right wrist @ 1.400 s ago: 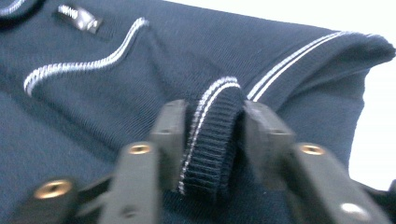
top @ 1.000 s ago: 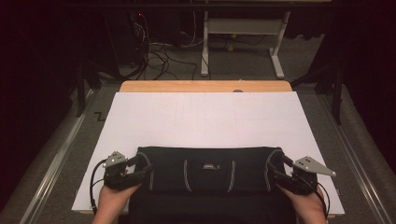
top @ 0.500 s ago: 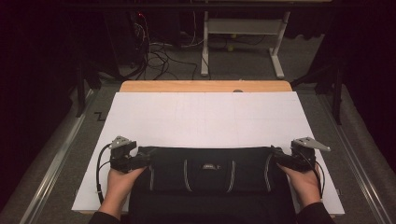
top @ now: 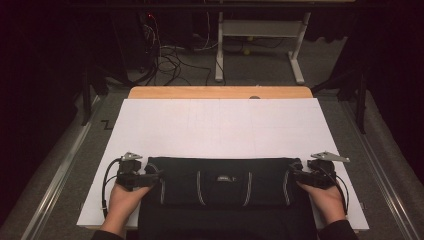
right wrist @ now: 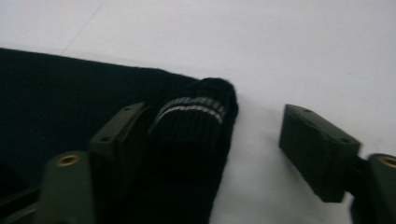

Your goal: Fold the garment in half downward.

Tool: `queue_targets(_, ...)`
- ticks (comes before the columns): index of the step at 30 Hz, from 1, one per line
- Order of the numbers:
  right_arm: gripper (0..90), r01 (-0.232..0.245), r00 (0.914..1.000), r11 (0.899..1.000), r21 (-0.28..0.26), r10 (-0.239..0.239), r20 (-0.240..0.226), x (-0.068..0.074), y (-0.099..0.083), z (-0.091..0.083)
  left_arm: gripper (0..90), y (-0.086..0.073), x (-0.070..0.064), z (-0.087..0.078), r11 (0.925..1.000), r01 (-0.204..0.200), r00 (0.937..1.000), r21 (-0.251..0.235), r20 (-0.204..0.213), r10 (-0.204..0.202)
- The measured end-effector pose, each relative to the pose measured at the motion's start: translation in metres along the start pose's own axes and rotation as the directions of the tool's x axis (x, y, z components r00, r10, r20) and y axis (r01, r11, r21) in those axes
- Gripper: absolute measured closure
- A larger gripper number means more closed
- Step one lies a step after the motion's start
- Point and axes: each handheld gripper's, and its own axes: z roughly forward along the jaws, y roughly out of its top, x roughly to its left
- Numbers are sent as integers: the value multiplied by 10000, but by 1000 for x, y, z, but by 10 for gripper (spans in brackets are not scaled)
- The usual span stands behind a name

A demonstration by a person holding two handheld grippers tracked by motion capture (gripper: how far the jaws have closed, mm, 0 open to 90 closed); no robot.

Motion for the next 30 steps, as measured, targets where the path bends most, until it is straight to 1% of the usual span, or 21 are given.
queue_targets(3,367,33,9998,10000,-9,-33,-204,1,-1,-2,67,0,-2,-1,10000,-74,9999,63,-146,75)
queue_targets(5,413,62,9994,10000,29,-61,-332,3,-2,-3,122,-1,-3,-2,10000,-65,10000,-11,-27,65)
queue_targets(6,448,101,9991,9999,17,-100,-404,4,-3,-4,147,-1,-3,-2,10000,-35,10000,-20,-37,34)
queue_targets(7,486,178,9985,9998,13,-177,-516,4,-3,-4,152,-1,-3,-1,10000,-9,10000,-29,-50,8)
queue_targets(9,509,246,9981,9997,2,-245,-562,6,-3,-4,162,-2,-4,-1,10000,-27,9999,-81,-103,26)
queue_targets(10,518,235,9979,9997,-5,-235,-611,5,-3,-4,180,-2,-4,-2,9999,-54,10000,-97,-45,53)
queue_targets(12,534,165,9976,9999,41,-162,-668,6,-3,-4,246,-3,-5,-2,9998,-47,9998,-167,167,50)
queue_targets(14,556,158,9974,9999,25,-156,-700,6,-4,-4,287,-3,-6,-2,9998,-55,9997,-193,228,59)
queue_targets(15,581,125,9972,9999,27,-122,-736,6,-4,-4,304,-3,-6,-2,9998,-39,9996,-218,262,45)
queue_targets(17,619,80,9962,10000,17,-78,-872,7,-4,-4,375,-3,-7,-1,9996,-15,9992,-272,411,26)
queue_targets(19,653,71,9949,10000,16,-69,-1010,6,-4,-4,434,-3,-8,0,9995,-67,9986,-311,516,83)
queue_targets(21,678,124,9934,9999,-54,-129,-1142,5,-4,-3,490,-3,-10,1,9992,-233,9977,-335,623,254)
queue_targets(23,698,68,9927,10000,-40,-73,-1204,5,-5,-3,540,-3,-12,2,9987,-374,9968,-356,692,398)
queue_targets(26,731,88,9913,10000,-44,-93,-1310,6,-5,-4,609,-3,-12,3,9984,-392,9950,-397,899,427)
queue_targets(27,738,161,9910,9998,-89,-171,-1327,6,-5,-4,628,-4,-12,2,9981,-448,9945,-428,931,487)
queue_targets(30,758,236,9909,9996,-128,-250,-1319,7,-6,-4,674,-4,-14,2,9971,-540,9950,-539,805,582)
